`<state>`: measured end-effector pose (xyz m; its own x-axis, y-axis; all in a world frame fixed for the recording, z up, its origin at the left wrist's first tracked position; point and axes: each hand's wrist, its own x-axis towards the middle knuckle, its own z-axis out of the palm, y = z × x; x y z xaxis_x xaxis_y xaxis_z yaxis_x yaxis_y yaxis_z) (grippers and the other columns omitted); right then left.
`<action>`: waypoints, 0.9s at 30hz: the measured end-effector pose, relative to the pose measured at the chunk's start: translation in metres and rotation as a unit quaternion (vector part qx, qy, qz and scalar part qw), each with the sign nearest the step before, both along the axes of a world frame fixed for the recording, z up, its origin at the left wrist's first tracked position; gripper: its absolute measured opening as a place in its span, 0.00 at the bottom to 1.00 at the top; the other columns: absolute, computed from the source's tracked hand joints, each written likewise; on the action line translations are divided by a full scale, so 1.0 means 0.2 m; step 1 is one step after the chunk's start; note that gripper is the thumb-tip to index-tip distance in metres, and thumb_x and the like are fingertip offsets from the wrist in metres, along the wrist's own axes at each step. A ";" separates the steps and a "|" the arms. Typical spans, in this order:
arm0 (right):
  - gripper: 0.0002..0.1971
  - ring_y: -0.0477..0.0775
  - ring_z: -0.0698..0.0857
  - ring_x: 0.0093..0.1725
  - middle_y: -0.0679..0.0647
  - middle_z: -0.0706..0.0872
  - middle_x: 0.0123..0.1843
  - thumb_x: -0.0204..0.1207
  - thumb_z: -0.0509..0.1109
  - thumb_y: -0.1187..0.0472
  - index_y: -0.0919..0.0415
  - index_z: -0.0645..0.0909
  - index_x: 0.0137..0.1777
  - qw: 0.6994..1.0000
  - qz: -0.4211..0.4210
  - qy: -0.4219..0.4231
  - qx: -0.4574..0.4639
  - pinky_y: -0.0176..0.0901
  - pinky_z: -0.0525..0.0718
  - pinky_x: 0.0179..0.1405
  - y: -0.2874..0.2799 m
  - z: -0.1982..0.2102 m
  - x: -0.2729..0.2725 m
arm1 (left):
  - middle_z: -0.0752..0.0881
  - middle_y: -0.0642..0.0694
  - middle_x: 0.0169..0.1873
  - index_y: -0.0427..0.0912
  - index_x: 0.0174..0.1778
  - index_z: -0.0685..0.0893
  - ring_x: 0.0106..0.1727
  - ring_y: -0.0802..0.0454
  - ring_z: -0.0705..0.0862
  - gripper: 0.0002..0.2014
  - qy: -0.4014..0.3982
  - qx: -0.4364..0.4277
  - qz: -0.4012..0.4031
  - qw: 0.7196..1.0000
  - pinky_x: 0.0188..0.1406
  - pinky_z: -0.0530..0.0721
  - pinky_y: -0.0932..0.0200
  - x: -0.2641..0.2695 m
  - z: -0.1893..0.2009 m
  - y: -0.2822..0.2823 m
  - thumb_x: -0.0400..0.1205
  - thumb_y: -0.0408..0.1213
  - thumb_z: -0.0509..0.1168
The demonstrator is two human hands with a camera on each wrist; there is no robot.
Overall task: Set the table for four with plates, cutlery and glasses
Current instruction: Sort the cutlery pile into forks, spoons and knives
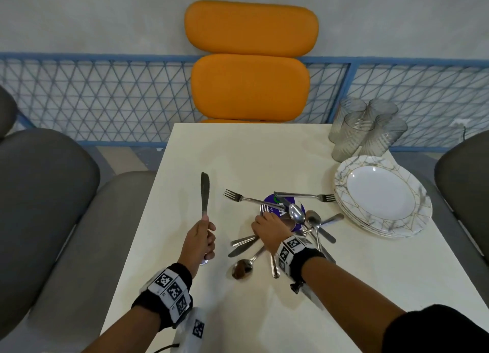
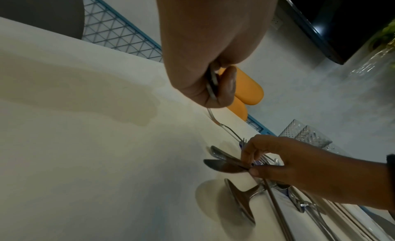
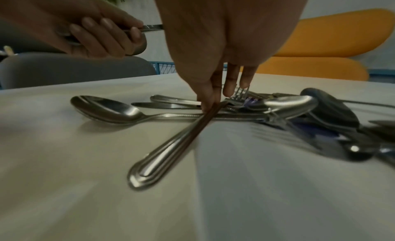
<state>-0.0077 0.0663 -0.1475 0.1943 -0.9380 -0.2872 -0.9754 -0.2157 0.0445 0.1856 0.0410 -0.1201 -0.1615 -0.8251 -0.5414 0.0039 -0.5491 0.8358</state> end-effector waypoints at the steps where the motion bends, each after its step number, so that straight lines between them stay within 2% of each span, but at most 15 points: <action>1: 0.18 0.61 0.69 0.70 0.60 0.74 0.69 0.77 0.63 0.68 0.64 0.71 0.67 1.000 0.013 0.005 0.005 0.52 0.66 0.75 -0.01 0.00 -0.01 | 0.64 0.50 0.20 0.41 0.39 0.76 0.15 0.58 0.61 0.18 0.000 -0.008 0.003 1.000 0.15 0.59 0.69 0.00 0.00 0.00 0.86 0.50 0.52; 5: 0.17 0.63 0.71 0.69 0.62 0.75 0.68 0.79 0.60 0.67 0.66 0.70 0.68 0.997 0.060 0.055 0.020 0.54 0.65 0.74 -0.01 0.02 -0.01 | 0.66 0.50 0.22 0.41 0.47 0.83 0.17 0.59 0.62 0.16 0.007 -0.036 0.005 0.999 0.16 0.59 0.70 0.01 0.00 0.01 0.86 0.48 0.55; 9: 0.18 0.63 0.70 0.69 0.63 0.74 0.68 0.80 0.58 0.67 0.68 0.68 0.69 0.994 0.081 0.065 0.036 0.54 0.64 0.74 -0.02 0.03 0.00 | 0.68 0.49 0.23 0.39 0.53 0.85 0.16 0.59 0.63 0.12 0.007 -0.067 0.006 0.998 0.14 0.59 0.71 0.02 0.00 0.02 0.85 0.41 0.59; 13: 0.19 0.62 0.70 0.68 0.63 0.74 0.68 0.77 0.63 0.67 0.67 0.69 0.68 0.993 0.095 0.053 0.046 0.51 0.67 0.71 -0.03 0.03 -0.01 | 0.69 0.50 0.19 0.39 0.48 0.82 0.14 0.59 0.61 0.15 0.011 -0.056 0.007 0.998 0.15 0.57 0.72 0.01 0.01 0.02 0.87 0.44 0.54; 16: 0.16 0.63 0.69 0.69 0.62 0.74 0.67 0.79 0.60 0.69 0.67 0.72 0.67 0.995 0.078 0.030 0.046 0.51 0.67 0.69 -0.04 0.03 -0.03 | 0.68 0.52 0.17 0.39 0.43 0.78 0.13 0.59 0.60 0.16 0.017 -0.042 0.013 0.999 0.14 0.57 0.72 0.00 0.02 0.01 0.88 0.46 0.52; 19: 0.13 0.63 0.71 0.67 0.62 0.78 0.63 0.81 0.56 0.66 0.65 0.74 0.63 0.999 0.028 -0.034 0.015 0.51 0.65 0.69 -0.05 0.03 -0.04 | 0.66 0.51 0.17 0.40 0.37 0.74 0.13 0.58 0.59 0.18 0.016 -0.041 0.015 0.999 0.15 0.56 0.71 0.00 0.02 0.01 0.87 0.48 0.52; 21: 0.12 0.62 0.71 0.66 0.62 0.80 0.61 0.81 0.56 0.65 0.64 0.73 0.62 0.998 -0.005 -0.064 -0.001 0.51 0.62 0.72 -0.06 0.04 -0.04 | 0.66 0.51 0.17 0.42 0.34 0.73 0.13 0.58 0.58 0.19 0.015 -0.038 0.014 0.999 0.15 0.56 0.71 0.00 0.02 0.01 0.87 0.50 0.52; 24: 0.13 0.60 0.72 0.67 0.60 0.82 0.60 0.80 0.58 0.60 0.63 0.73 0.62 0.997 -0.021 -0.072 -0.011 0.51 0.60 0.75 -0.08 0.07 -0.05 | 0.66 0.51 0.18 0.43 0.33 0.72 0.13 0.58 0.58 0.20 0.011 -0.030 0.008 0.999 0.14 0.56 0.71 0.00 0.02 0.01 0.86 0.52 0.52; 27: 0.13 0.62 0.73 0.66 0.59 0.82 0.59 0.79 0.56 0.63 0.63 0.75 0.60 0.997 -0.028 -0.077 0.000 0.51 0.63 0.73 -0.10 0.07 -0.05 | 0.66 0.51 0.18 0.43 0.33 0.72 0.13 0.57 0.59 0.20 0.008 -0.028 0.004 1.000 0.15 0.56 0.70 0.00 0.01 0.01 0.86 0.52 0.52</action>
<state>-0.0180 0.0470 -0.1331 0.1830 -0.9487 -0.2580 -0.9813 -0.1604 -0.1062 0.1861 0.0425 -0.1176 -0.1632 -0.8551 -0.4921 0.0215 -0.5018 0.8647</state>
